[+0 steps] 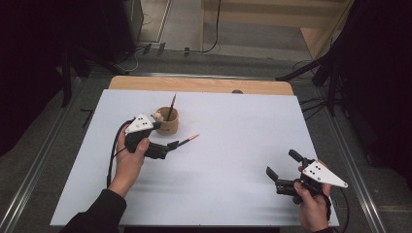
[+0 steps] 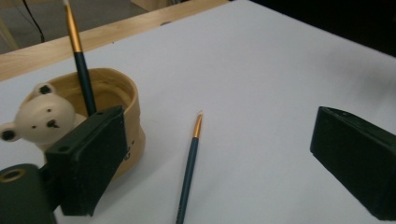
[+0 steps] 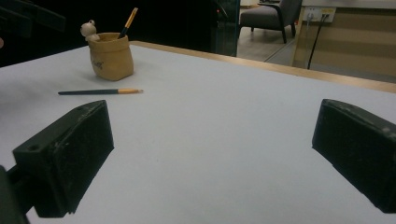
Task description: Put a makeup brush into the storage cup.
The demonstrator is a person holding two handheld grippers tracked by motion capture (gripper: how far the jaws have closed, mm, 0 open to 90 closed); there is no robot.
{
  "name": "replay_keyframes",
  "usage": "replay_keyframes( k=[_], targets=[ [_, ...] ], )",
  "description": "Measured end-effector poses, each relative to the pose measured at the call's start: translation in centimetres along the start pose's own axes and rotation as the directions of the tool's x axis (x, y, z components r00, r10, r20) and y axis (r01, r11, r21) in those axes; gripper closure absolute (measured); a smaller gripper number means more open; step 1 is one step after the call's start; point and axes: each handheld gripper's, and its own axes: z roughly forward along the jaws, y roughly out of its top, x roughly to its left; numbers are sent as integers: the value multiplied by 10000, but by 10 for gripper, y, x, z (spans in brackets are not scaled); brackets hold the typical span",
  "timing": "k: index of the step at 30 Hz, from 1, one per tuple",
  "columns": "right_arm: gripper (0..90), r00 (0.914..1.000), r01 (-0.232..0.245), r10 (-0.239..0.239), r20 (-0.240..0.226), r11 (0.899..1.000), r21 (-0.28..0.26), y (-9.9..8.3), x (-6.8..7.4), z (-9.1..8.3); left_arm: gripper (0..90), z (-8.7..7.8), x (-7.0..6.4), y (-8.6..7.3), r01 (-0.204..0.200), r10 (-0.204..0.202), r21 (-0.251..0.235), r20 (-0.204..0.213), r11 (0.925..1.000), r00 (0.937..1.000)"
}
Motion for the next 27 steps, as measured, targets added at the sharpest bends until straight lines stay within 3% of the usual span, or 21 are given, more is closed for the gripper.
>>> replay_keyframes(
  k=[6, 10, 13, 19, 24, 27],
  targets=[
    [0, 10000, -11, 11, -38, 10000, 30, 0, 1, 0, 67, 15, -2, 5, -208, 198, 1008, 113, 9947, 9997],
    [0, 10000, -5, 5, -39, 10000, 35, 0, 1, 1, 148, 20, -3, 7, -513, 550, 1422, -224, 9885, 9982],
    [0, 10000, -14, 14, -35, 10000, 46, 0, 1, 1, 155, 24, -3, 9, -592, 644, 1708, -251, 9835, 9976],
    [0, 10000, 5, -5, -39, 10000, 58, -1, 0, 1, 254, 32, -3, 12, -559, 580, 2188, -31, 9742, 9983],
    [0, 10000, -7, 8, -45, 10000, 71, -1, 0, 1, 316, 39, -6, 15, -819, 874, 2615, -97, 9617, 9961],
    [0, 10000, 30, -30, -55, 10000, 55, -1, 0, 1, 370, 45, -5, 17, -992, 1113, 3055, -223, 9470, 9935]
  ],
)
